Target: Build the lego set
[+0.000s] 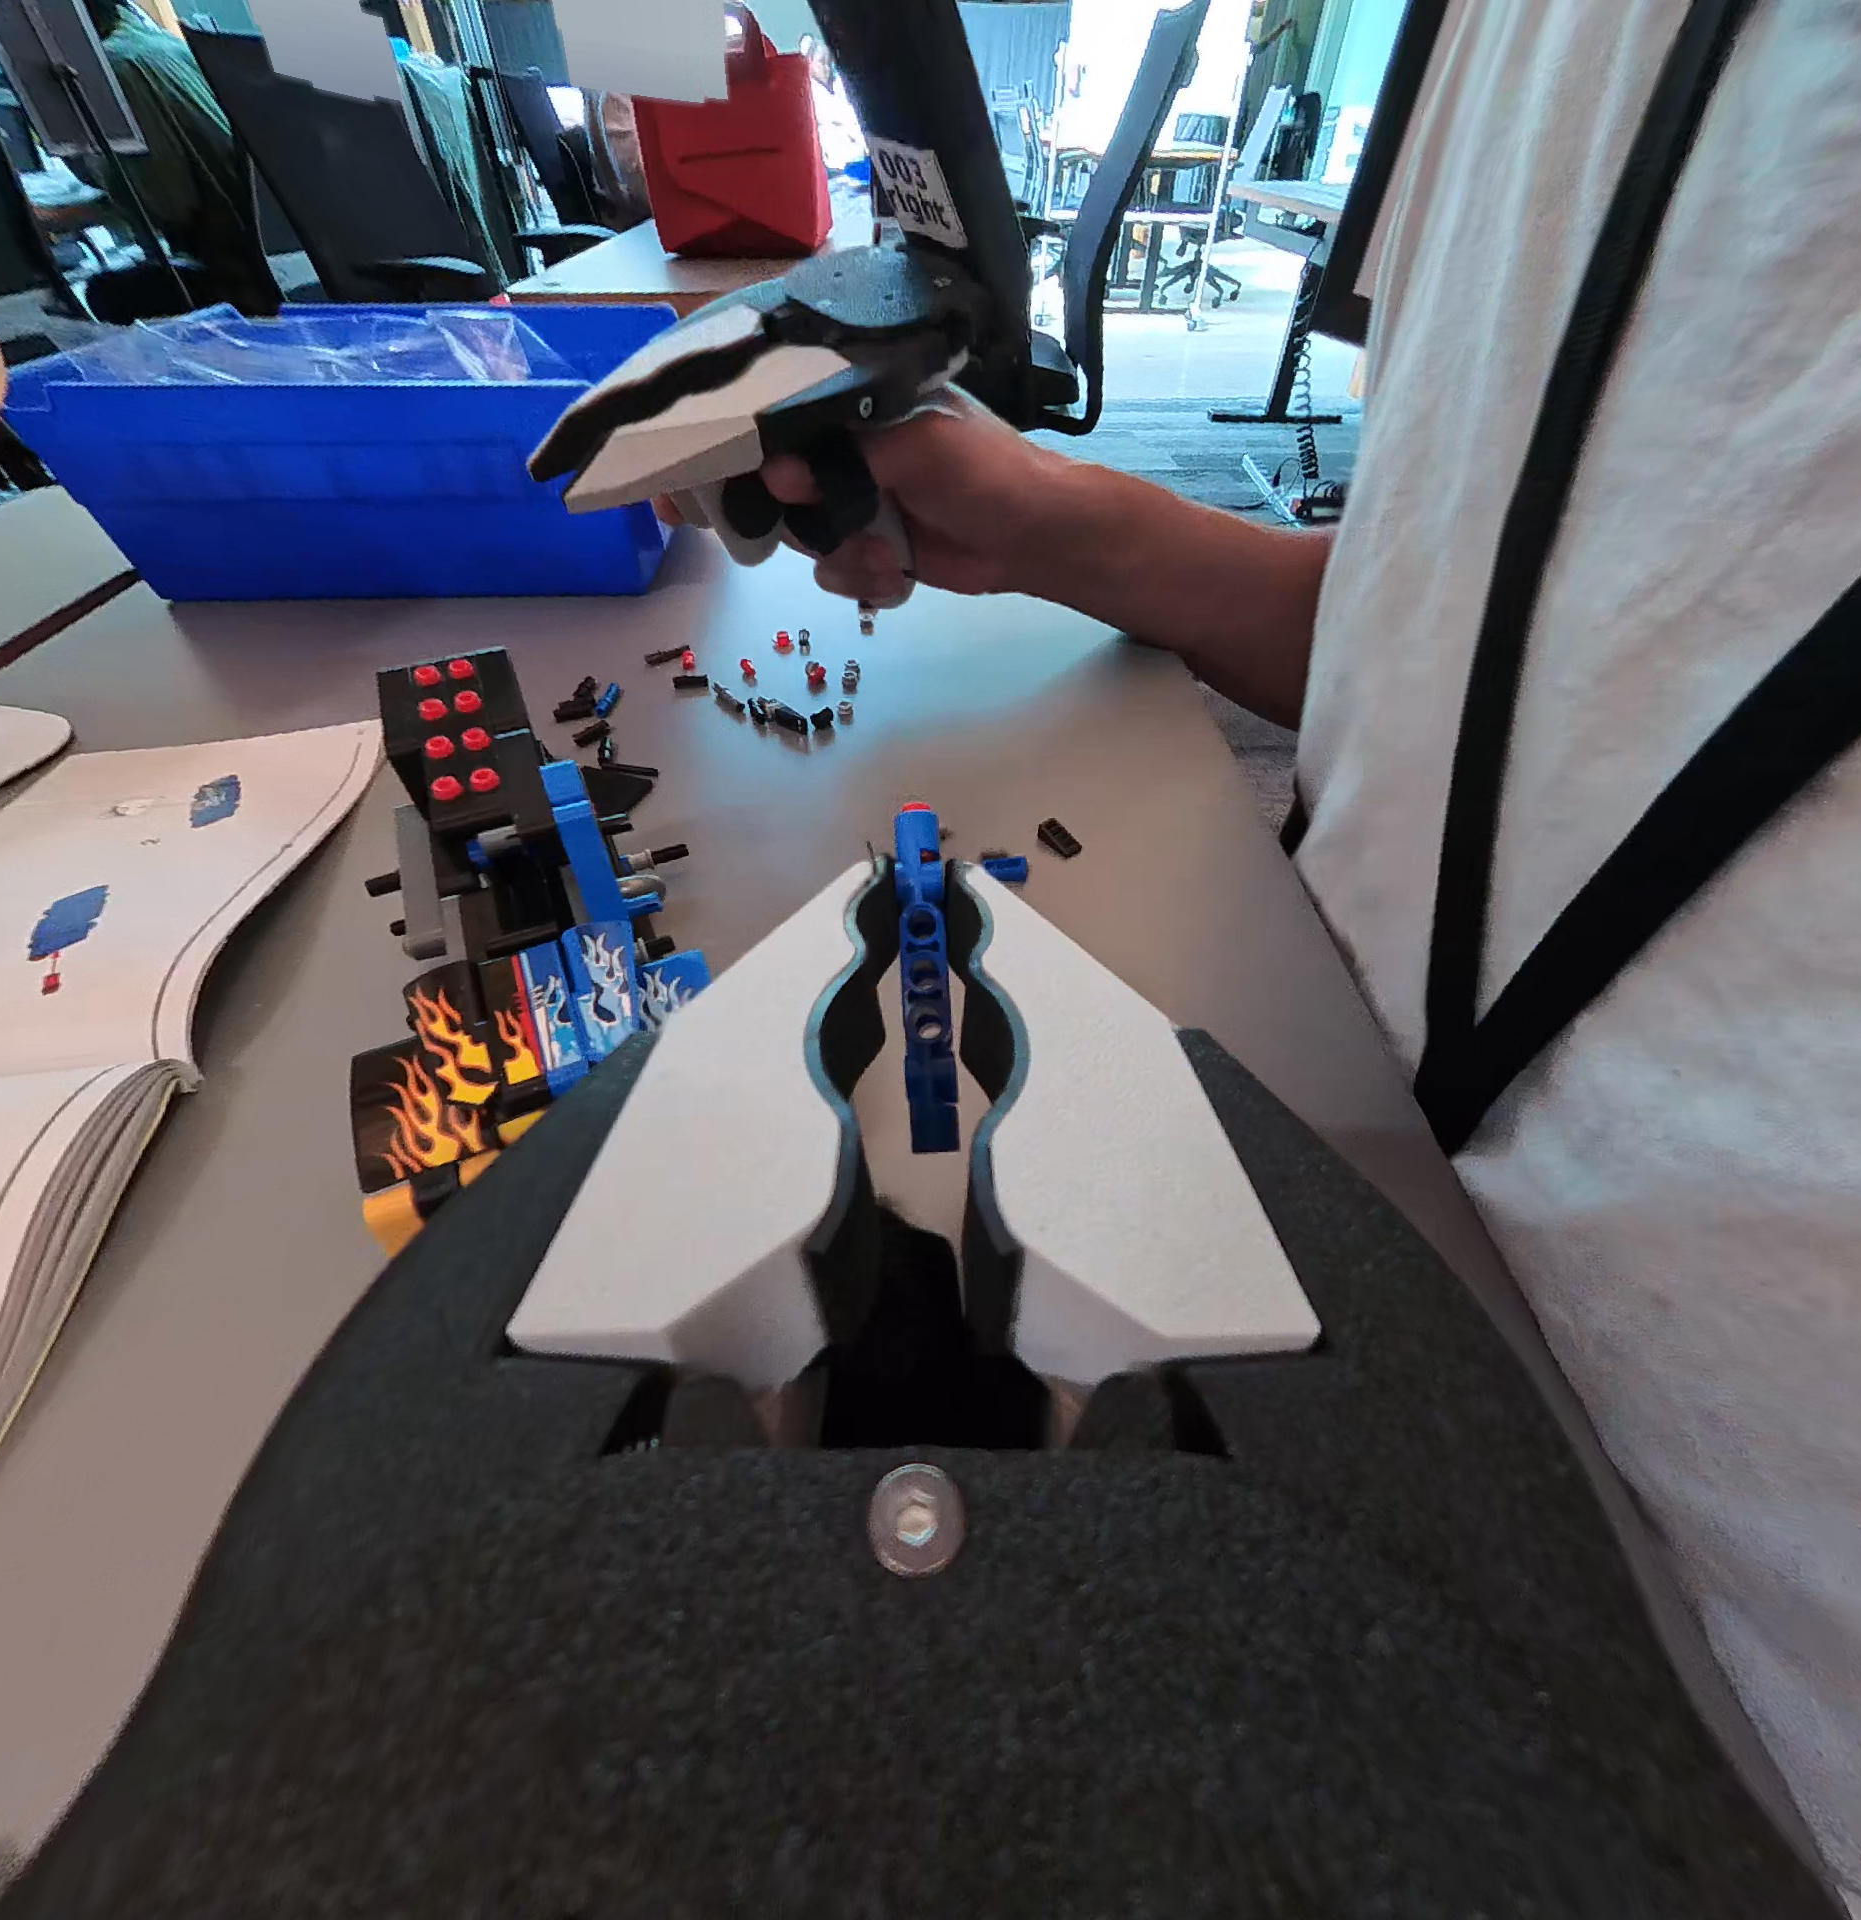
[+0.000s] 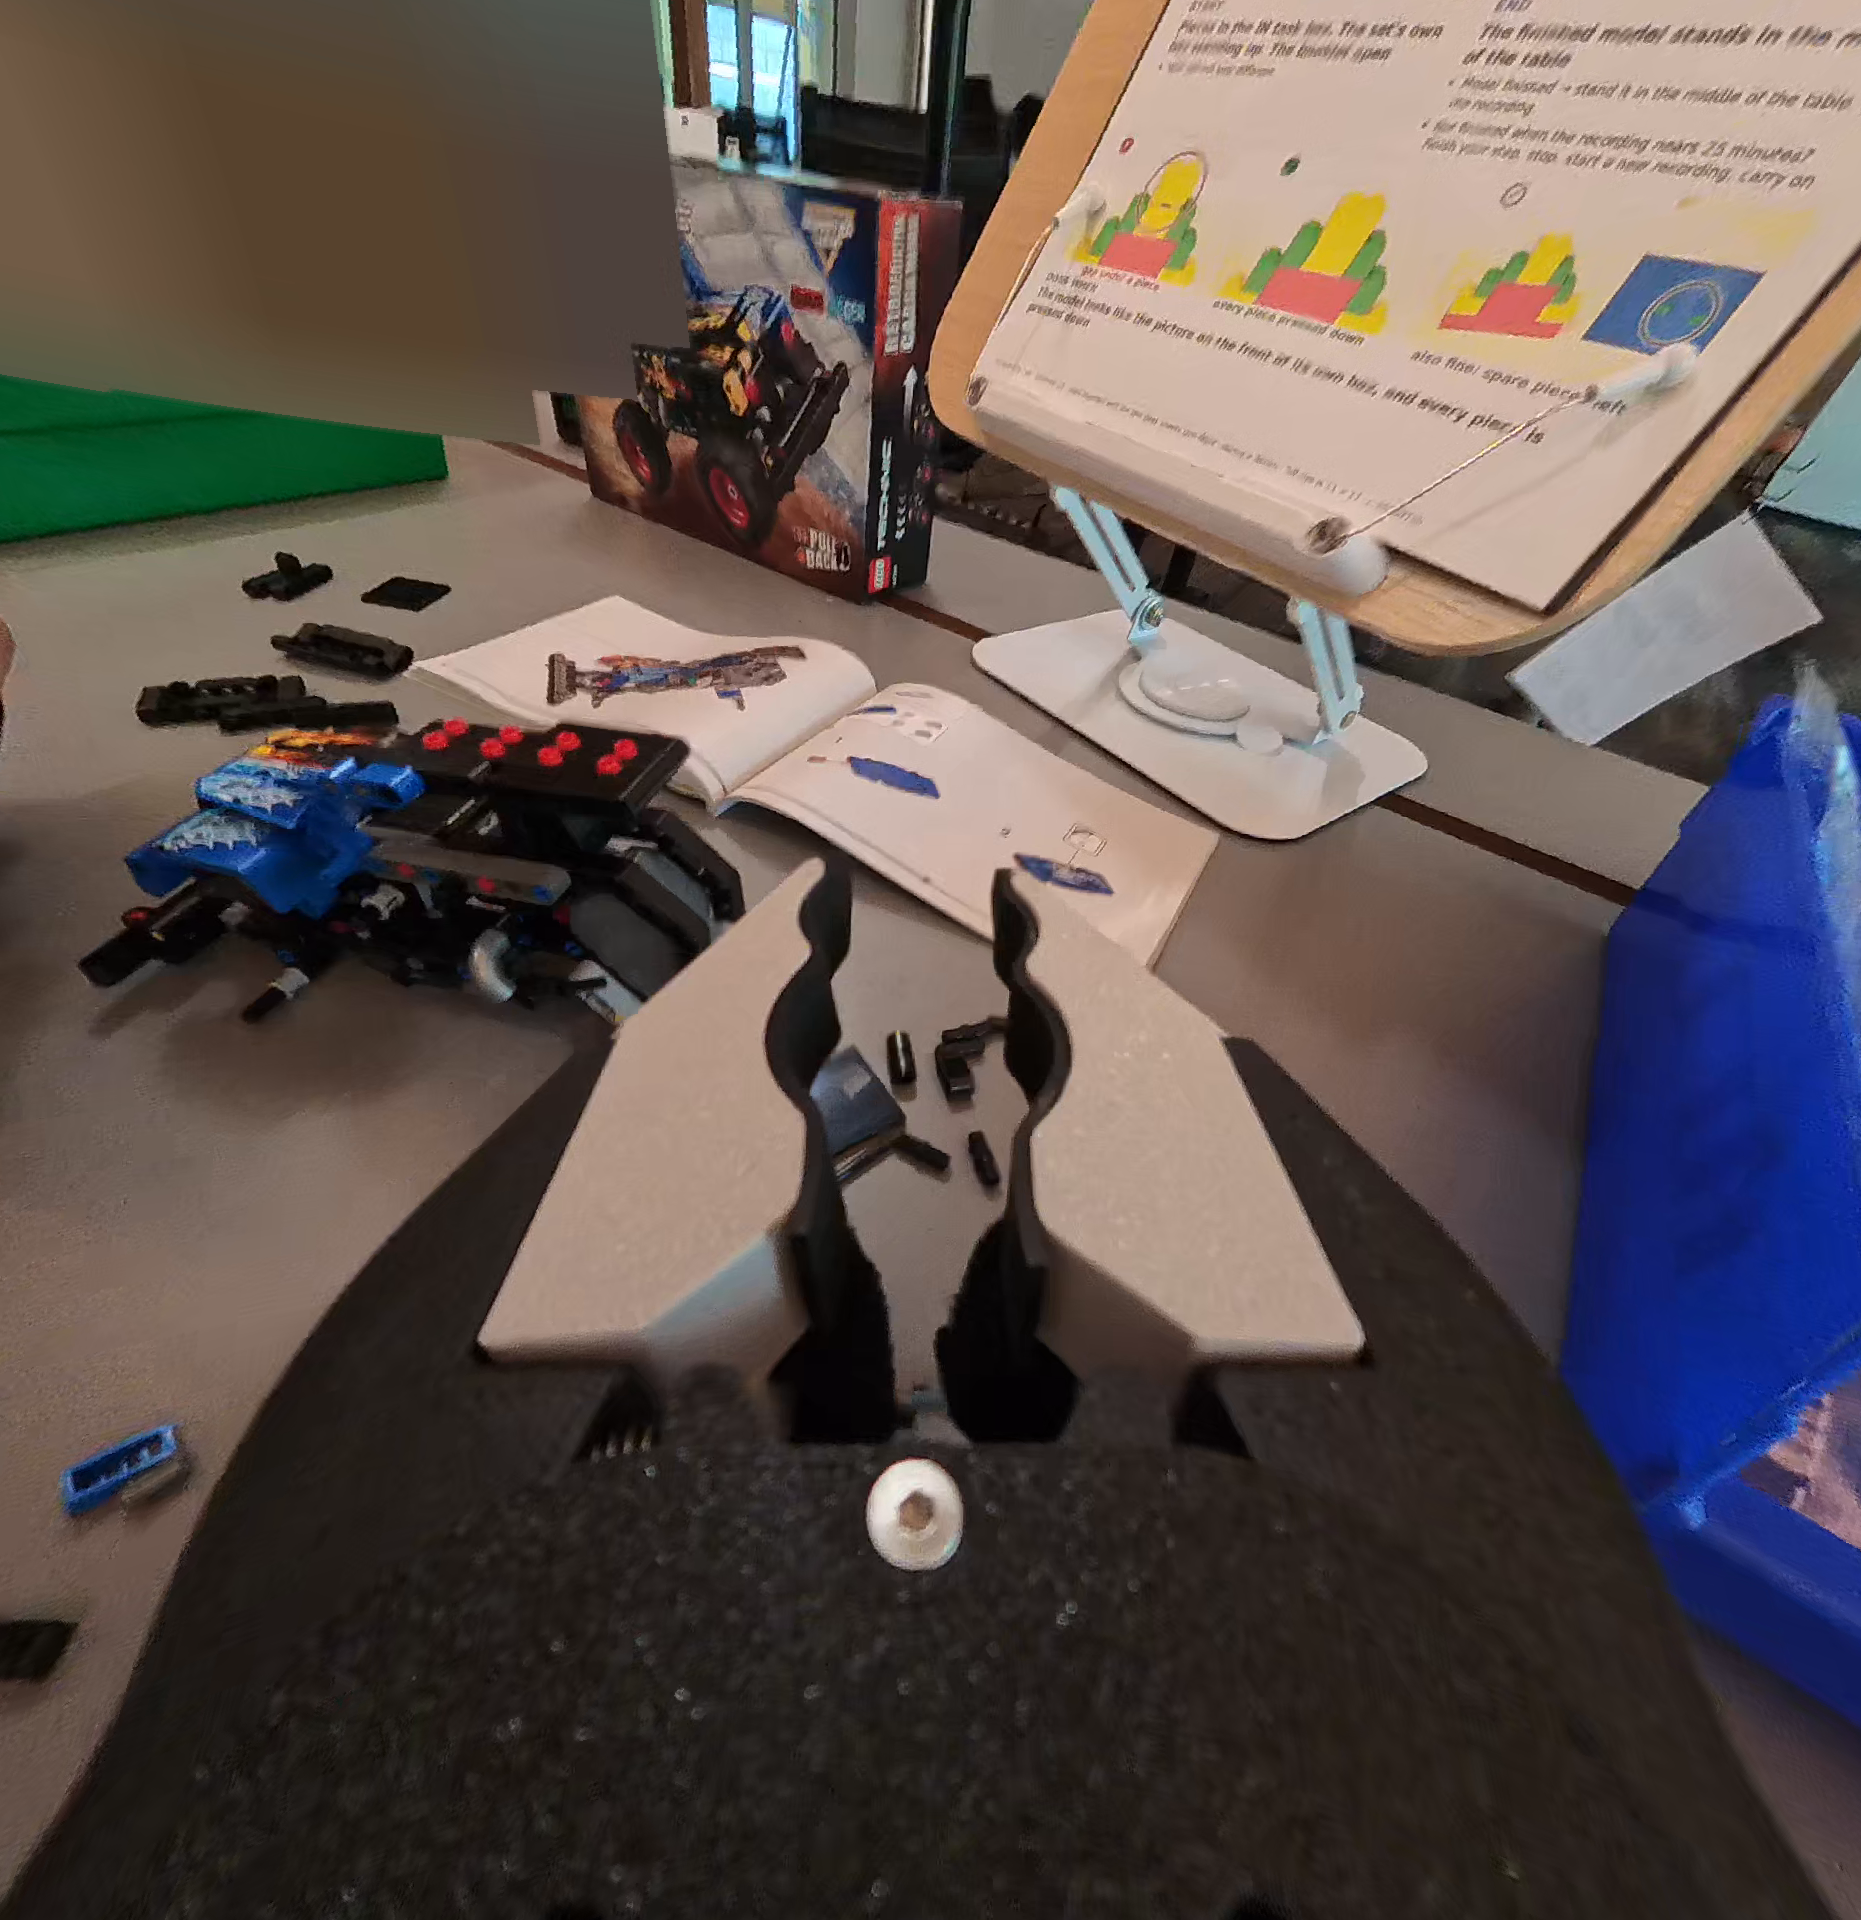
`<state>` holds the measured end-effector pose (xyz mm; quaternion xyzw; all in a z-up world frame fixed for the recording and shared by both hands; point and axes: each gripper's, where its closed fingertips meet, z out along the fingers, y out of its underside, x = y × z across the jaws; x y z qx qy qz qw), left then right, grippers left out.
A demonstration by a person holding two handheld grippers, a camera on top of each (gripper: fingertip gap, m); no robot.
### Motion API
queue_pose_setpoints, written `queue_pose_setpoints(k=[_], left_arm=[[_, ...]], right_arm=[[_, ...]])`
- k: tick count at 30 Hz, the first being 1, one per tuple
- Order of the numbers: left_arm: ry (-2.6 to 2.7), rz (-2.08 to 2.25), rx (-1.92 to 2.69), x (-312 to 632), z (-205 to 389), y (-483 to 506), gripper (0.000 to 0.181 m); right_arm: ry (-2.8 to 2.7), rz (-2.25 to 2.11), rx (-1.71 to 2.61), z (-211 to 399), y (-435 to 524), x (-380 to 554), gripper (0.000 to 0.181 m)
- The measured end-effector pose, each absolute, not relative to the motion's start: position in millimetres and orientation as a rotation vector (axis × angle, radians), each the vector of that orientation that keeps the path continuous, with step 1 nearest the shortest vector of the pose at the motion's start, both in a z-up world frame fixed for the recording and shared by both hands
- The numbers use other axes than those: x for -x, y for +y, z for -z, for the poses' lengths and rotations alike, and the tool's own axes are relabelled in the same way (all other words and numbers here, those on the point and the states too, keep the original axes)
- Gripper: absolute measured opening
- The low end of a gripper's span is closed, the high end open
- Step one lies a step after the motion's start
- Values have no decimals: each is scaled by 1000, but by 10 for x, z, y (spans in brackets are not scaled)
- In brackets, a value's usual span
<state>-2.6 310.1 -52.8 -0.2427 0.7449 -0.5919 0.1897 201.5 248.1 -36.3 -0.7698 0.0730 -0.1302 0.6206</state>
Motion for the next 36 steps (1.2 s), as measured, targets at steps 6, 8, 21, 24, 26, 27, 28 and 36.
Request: queue_pose_setpoints(k=[6,8,21,24,26,27,28,36], left_arm=[[2125,1654,709,-10,650,3142,6],[2125,1690,731,-16,651,3142,6],[2151,1745,761,-3,648,3153,6],[2157,1743,756,-1,654,3148,6],[2157,1746,759,-2,653,3150,6],[2158,1749,761,-3,654,3150,6],[2157,1753,765,-6,653,3153,6],[2152,1783,791,-23,643,3173,6]], right_arm=[[170,329,1837,539,2425,-2060,24],[192,310,1839,566,2405,-2084,24],[193,314,1866,633,2403,-2113,19],[199,296,1863,632,2400,-2110,19],[198,297,1861,629,2398,-2110,18],[196,298,1863,633,2400,-2109,17],[194,298,1866,638,2402,-2106,17],[185,289,1870,644,2409,-2088,15]])
